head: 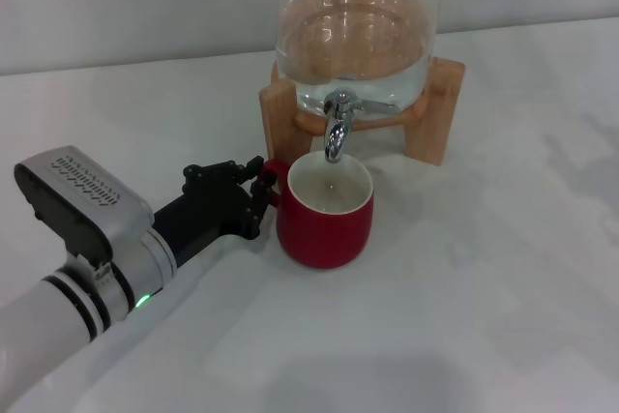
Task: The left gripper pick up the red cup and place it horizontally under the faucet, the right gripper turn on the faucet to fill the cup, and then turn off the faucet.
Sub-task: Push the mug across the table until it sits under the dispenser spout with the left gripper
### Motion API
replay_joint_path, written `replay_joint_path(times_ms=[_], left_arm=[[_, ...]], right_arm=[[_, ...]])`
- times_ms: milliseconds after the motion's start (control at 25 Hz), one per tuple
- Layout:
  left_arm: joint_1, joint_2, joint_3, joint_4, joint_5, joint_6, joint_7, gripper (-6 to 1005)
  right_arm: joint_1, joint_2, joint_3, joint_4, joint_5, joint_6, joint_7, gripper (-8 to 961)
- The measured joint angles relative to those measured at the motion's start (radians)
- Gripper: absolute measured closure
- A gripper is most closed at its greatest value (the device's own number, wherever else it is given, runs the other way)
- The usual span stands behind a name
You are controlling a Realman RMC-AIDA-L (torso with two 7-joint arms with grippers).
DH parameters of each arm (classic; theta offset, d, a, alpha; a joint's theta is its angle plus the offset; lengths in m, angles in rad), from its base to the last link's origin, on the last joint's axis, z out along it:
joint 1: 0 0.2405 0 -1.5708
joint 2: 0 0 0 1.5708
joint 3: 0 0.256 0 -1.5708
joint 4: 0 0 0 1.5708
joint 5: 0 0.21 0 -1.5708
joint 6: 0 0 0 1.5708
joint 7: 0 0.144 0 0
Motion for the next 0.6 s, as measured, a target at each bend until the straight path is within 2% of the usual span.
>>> replay_joint_path(times_ms=[120,320,600], left_arm=[[-0.002,0.000,0.000,-0.006,0.000,-0.008,-0.001,848],[-0.004,0.001,0.001,-0.007,0.000,-0.009,-0.001,787],[-0.005,0.002,0.001,-0.007,0.000,-0.010,0.000,786]], right_arm=[[0.000,0.000,0.000,0.000,0.001,0.000,0.000,201],[0.000,0.000,-0.001,0.000,0.003,0.000,0.000,201],[0.001,0.000,0.000,0.000,0.004,0.000,0.000,201]])
